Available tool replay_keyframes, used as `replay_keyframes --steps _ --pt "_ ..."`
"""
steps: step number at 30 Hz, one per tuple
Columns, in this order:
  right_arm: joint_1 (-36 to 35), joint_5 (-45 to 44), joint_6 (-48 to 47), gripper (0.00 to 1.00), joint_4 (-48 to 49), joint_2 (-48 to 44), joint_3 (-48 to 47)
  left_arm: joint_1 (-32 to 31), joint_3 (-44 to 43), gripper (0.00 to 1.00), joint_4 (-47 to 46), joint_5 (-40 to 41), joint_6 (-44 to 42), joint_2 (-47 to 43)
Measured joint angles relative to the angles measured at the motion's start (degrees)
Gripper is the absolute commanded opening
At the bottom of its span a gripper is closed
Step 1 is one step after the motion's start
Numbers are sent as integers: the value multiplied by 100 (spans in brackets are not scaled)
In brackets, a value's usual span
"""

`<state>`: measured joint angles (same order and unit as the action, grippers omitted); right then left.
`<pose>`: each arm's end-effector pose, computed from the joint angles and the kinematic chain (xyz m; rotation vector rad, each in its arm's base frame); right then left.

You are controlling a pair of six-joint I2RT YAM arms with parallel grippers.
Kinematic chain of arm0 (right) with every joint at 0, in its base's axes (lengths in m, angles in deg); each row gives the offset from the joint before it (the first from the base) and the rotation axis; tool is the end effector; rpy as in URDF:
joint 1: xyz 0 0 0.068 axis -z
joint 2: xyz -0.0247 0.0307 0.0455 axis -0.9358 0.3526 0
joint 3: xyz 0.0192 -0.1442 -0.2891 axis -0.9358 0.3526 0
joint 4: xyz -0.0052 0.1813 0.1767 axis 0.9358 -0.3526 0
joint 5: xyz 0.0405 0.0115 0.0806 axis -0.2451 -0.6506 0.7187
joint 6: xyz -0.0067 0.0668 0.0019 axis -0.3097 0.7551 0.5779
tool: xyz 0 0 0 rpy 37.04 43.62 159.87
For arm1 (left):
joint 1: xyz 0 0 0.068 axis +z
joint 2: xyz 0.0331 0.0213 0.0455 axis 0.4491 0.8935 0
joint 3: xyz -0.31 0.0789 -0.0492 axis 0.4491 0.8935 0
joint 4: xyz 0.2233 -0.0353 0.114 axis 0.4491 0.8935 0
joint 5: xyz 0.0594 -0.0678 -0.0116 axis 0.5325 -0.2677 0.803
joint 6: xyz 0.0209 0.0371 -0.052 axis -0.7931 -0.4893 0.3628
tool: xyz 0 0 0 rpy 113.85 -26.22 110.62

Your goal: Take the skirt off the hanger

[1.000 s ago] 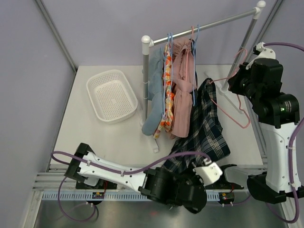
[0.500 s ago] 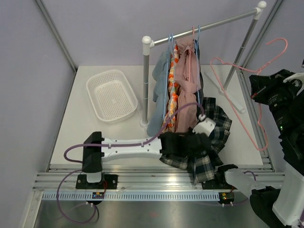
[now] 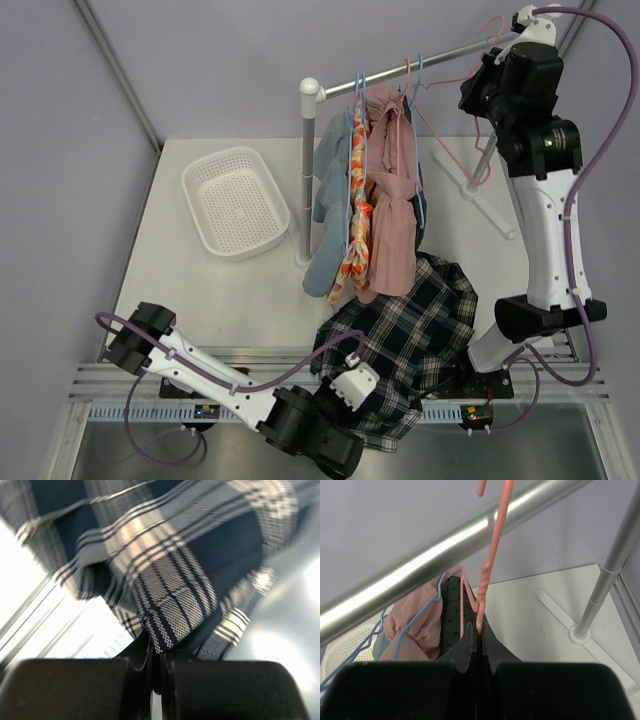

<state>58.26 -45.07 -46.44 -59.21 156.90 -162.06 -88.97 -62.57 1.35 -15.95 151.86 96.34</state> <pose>0.2968 0.0476 0.5989 0.1902 1.7340 0.1509 -0.0944 -0.2704 0.2934 0.9593 2.2867 -0.3966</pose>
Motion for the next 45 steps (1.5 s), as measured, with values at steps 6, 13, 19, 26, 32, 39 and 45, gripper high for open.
replay_keyframes --steps 6,13,19,26,32,39,45 --pt "0 46 -22 0 44 638 -503 -7 378 0 337 175 699 -7" --pt "0 31 -44 0 599 4 826 33 -101 0 673 800 645 -398" --pt "2 26 -4 99 758 -590 1602 911 -876 0 966 1379 -378 -1563" --pt "2 -170 -92 99 704 -1182 2225 2863 -1633 0 850 1703 -2706 -2225" --pt "2 -341 -90 100 695 -1976 2826 5324 -2387 0 107 839 -4719 -2365" --pt "2 -431 -46 100 710 -2903 3587 7740 -4927 0 -210 -354 -5954 -1062" --pt "2 -404 31 99 691 -3209 4170 9468 -7202 0 -315 -1451 -6118 846"
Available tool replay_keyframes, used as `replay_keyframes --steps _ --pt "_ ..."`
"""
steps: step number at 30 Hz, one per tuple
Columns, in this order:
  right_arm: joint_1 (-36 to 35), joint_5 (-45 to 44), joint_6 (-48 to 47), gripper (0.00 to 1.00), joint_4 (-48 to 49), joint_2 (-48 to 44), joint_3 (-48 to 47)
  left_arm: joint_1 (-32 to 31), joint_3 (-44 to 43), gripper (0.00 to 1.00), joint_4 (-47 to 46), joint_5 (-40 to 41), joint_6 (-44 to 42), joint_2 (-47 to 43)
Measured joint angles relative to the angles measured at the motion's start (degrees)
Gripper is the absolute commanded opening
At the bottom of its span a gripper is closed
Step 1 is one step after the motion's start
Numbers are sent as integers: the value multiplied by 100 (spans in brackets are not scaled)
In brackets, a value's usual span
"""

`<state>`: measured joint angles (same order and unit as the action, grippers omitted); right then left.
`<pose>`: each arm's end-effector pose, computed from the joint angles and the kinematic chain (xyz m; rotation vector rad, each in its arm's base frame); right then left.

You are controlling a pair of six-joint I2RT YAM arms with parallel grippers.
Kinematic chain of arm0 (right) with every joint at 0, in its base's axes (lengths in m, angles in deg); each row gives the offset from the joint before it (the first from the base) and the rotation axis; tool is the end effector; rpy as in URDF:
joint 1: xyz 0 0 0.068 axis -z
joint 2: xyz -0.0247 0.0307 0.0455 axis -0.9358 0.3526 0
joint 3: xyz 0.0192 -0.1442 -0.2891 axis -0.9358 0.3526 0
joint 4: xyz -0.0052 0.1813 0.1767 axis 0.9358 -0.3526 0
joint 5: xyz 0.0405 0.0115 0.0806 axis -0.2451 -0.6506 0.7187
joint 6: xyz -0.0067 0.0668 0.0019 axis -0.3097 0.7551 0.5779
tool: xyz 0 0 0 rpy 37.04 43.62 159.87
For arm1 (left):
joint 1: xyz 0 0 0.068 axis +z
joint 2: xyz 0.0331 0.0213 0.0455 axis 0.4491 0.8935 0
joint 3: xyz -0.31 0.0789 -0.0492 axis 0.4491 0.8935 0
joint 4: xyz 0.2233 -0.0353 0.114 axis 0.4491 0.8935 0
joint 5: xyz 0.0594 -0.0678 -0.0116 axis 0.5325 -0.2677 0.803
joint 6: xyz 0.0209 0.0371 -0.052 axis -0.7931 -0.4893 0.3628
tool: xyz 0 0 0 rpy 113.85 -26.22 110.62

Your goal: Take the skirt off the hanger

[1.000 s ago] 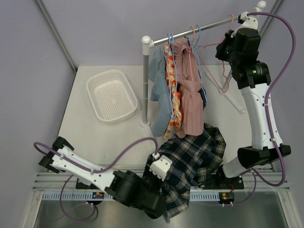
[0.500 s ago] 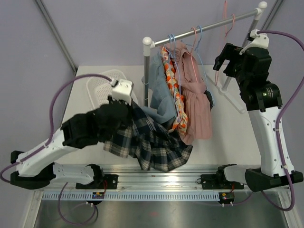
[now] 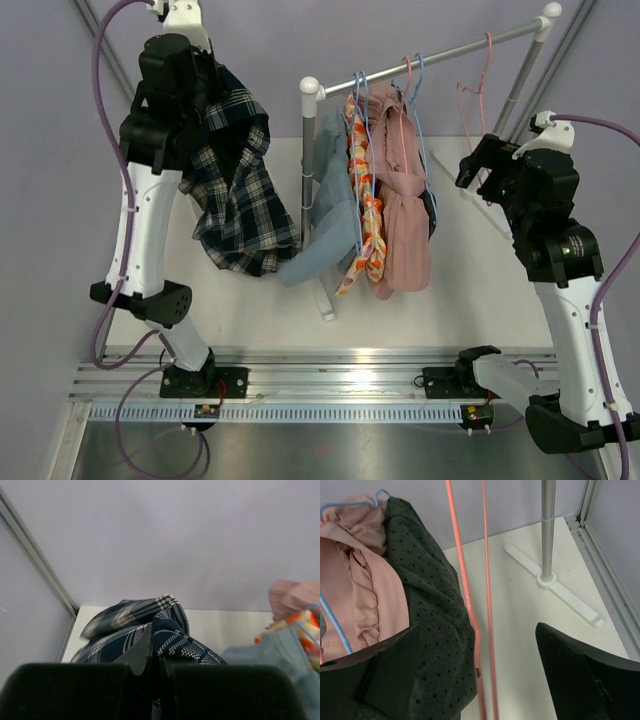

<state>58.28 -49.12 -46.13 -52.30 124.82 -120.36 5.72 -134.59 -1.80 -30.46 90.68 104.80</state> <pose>0.1593 0.0168 0.5193 0.2432 1.7688 0.0803 0.2927 -0.0906 0.6232 -0.0309 1.6513 0.0022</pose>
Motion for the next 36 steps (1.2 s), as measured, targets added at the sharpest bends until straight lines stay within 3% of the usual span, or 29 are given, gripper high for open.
replay_keyframes --steps 5,7,8,9,10,15,18,21,29,33,34,36 --pt "0 192 129 99 -7 -142 350 678 474 0 -470 -516 151 688" --pt "0 295 155 99 -7 -227 411 837 986 18 -671 -564 247 807" --pt "0 345 166 100 -4 -275 415 916 1344 35 -815 -564 310 855" --pt "0 435 179 100 15 -328 415 988 1784 63 -986 -557 367 861" --pt "0 496 197 99 37 -385 413 1051 2166 99 -1036 -553 437 896" --pt "0 1213 356 100 210 -402 323 1239 2966 99 -968 -540 933 1224" --pt "0 1738 393 99 356 -72 50 1217 3346 99 -962 -535 1119 990" --pt "0 2057 400 100 505 433 -361 1141 4100 99 -1016 -546 1220 170" --pt "0 2256 400 96 680 1982 -1322 844 6282 99 -1451 -579 1325 -3143" --pt "-2 2321 439 45 780 2234 -1362 839 7259 99 -1397 -595 1408 -4148" --pt "-7 2361 481 18 822 2253 -1366 839 7449 99 -1338 -599 1419 -4293" --pt "-13 2396 466 0 896 2269 -1386 837 7746 99 -1241 -623 1453 -4485"
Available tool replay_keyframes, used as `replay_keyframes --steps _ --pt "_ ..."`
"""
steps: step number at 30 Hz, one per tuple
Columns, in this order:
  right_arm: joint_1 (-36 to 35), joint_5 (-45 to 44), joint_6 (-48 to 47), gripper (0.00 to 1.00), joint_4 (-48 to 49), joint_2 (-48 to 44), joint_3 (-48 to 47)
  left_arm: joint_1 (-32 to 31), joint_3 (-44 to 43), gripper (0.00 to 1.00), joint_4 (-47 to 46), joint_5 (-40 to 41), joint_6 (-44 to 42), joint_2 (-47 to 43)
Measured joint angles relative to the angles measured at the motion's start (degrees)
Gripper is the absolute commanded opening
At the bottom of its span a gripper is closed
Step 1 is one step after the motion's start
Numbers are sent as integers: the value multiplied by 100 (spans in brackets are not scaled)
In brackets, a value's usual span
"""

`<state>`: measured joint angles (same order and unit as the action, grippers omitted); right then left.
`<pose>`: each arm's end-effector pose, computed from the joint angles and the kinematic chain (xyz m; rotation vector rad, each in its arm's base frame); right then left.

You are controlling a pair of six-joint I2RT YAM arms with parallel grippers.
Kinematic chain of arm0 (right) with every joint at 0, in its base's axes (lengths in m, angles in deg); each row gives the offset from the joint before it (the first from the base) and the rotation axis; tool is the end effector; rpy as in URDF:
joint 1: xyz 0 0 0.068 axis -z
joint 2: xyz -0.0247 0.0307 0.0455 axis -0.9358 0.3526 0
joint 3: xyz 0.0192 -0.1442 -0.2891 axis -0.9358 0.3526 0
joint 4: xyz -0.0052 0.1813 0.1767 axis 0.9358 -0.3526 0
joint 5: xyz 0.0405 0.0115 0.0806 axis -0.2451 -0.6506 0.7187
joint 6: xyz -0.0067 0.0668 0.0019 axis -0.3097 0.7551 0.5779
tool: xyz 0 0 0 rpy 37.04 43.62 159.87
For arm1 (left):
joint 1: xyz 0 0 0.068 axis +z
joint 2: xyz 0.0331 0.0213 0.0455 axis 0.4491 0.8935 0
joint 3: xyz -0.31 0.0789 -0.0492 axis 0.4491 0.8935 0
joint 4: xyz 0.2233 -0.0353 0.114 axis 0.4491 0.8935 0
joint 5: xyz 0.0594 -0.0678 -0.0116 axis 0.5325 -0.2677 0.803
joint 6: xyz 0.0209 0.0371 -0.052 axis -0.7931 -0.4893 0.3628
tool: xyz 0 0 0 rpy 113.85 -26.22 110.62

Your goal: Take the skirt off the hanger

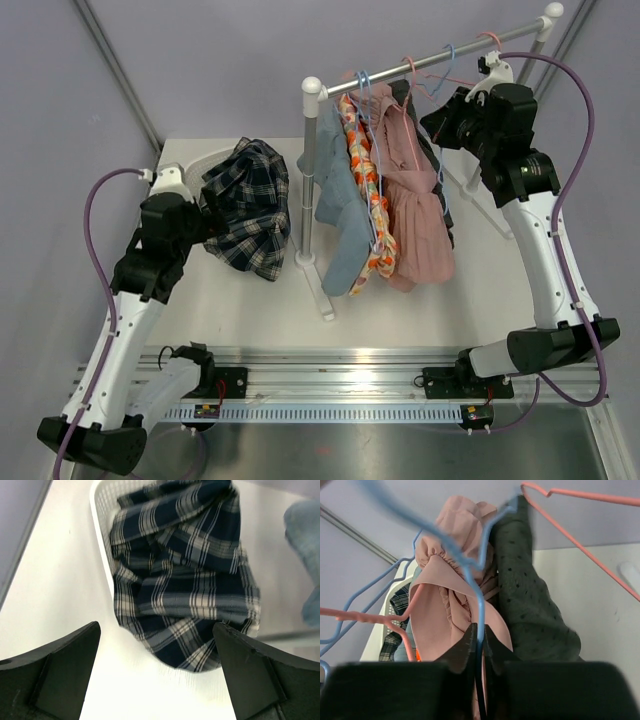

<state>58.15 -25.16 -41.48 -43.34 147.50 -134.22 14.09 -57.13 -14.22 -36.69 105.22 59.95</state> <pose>0.2934 0.0664 0.5320 0.0154 1.8170 0.5119 0.1547 -0.0196 0.4090 -0.2582 1.9763 -0.0599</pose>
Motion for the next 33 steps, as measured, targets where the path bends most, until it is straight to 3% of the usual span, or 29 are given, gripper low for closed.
replay_keyframes --steps 6,8,10,13,19,27,33 --pt "-4 -122 20 0 57 4 -46 -129 247 99 284 -155 26 -343" --pt "-4 -260 -4 0 -68 4 -151 -402 81 99 387 -136 26 -321" --pt "-4 -391 -48 0 -302 42 -374 -1069 -299 99 544 122 20 -190" --pt "0 -614 -138 0 -721 107 -852 -2518 -1519 99 734 575 -66 400" --pt "0 -918 -280 0 -1191 -44 -1355 -4457 -4022 99 455 962 -428 2015" --pt "0 -1113 -391 0 -1790 -1119 -964 -5783 -4896 99 -149 164 -804 3783" --pt "0 -1121 -476 0 -2221 -1609 -966 -6286 -4887 99 -579 -479 -813 4647"
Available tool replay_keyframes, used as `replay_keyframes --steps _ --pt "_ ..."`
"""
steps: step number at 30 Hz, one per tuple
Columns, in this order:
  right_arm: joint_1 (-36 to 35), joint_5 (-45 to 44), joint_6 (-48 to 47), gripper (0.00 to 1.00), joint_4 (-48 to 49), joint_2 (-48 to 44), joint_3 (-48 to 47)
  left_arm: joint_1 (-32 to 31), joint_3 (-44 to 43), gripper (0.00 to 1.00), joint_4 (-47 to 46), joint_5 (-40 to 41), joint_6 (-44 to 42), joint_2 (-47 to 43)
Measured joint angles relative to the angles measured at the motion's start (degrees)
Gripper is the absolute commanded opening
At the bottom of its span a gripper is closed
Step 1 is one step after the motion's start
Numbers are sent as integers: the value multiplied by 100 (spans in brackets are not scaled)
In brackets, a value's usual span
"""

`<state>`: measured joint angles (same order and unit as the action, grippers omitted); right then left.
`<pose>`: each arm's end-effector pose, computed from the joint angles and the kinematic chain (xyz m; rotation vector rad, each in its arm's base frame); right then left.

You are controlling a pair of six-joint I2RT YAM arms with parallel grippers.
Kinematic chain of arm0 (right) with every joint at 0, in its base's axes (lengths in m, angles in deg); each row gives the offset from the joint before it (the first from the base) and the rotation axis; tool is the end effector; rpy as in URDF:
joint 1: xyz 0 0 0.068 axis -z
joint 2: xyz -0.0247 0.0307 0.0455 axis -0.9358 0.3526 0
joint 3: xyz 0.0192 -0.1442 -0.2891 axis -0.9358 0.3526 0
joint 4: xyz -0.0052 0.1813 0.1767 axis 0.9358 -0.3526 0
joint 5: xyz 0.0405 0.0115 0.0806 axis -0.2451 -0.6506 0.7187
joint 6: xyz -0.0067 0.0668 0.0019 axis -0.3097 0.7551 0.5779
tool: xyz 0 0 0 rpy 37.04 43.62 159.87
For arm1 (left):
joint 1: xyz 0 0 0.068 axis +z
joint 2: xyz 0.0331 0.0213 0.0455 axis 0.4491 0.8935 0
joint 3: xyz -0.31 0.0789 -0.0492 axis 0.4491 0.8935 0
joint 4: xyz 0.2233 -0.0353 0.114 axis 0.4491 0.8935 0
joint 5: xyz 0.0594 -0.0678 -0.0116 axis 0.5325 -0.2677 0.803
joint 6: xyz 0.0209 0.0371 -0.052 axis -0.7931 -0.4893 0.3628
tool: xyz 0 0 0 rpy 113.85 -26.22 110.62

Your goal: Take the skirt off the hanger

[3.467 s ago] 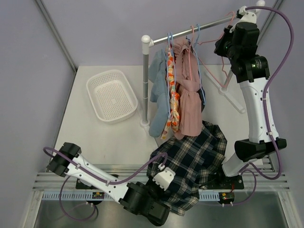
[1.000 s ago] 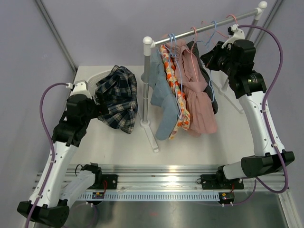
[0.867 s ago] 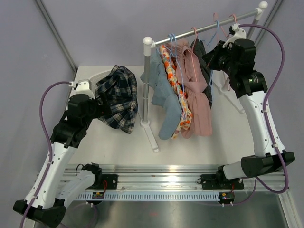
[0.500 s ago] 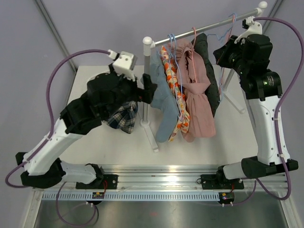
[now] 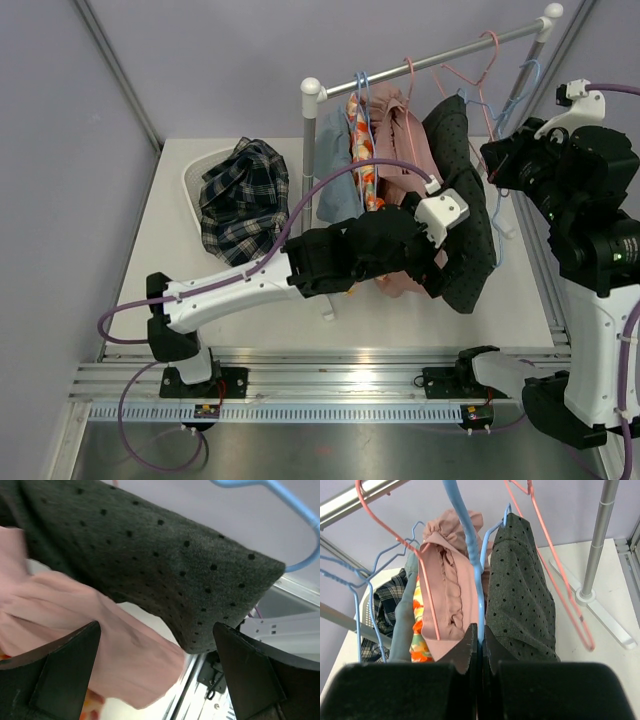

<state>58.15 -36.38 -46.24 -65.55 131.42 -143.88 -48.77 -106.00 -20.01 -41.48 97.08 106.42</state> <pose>0.1376 0.0249 0.5896 0.0810 1.7353 0.2892 0.1100 -0.3830 0.5024 0.9451 1.7043 -0.8307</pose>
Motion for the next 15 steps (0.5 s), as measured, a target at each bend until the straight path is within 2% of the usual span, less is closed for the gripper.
replay_keyframes --steps 8,9,12,13,15 --pt "0 133 87 0 -518 -280 -105 -31 350 99 -839 -525 129 42" --pt "0 188 118 0 -557 -310 -120 -31 350 96 -911 -560 136 50" --pt "0 334 205 0 -614 -398 -140 -33 350 75 -1198 -732 225 98" --pt "0 374 227 0 -616 -428 -142 -33 350 65 -1283 -800 262 127" --pt "0 422 269 0 -625 -472 -157 -33 350 56 -1436 -951 304 199"
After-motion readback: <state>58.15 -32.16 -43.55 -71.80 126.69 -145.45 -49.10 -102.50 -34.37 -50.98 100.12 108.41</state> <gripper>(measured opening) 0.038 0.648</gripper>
